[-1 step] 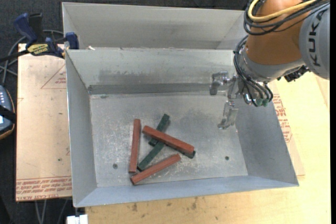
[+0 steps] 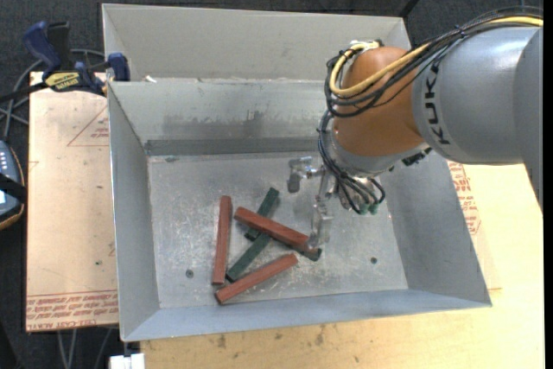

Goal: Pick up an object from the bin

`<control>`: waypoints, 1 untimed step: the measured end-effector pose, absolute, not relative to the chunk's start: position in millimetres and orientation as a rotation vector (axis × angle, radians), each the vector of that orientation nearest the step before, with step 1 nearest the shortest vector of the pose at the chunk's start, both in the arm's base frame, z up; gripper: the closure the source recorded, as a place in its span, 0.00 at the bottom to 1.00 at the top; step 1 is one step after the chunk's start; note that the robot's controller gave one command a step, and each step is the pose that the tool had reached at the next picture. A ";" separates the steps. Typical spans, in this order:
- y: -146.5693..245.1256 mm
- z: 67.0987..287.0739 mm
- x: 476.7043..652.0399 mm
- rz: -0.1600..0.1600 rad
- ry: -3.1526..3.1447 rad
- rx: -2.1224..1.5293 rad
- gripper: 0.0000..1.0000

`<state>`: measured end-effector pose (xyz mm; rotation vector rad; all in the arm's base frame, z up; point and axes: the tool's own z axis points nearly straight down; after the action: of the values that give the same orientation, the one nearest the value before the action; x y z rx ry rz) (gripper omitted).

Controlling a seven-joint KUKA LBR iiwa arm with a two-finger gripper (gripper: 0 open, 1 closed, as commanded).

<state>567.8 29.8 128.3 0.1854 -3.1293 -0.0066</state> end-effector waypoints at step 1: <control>71.0 88.8 559.3 -0.004 -3.134 -0.163 0.00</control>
Offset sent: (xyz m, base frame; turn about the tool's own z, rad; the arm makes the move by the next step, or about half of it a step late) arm -0.0075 0.0384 -0.0378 0.2271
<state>559.3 71.0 88.8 -0.1633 -3.1343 -0.0041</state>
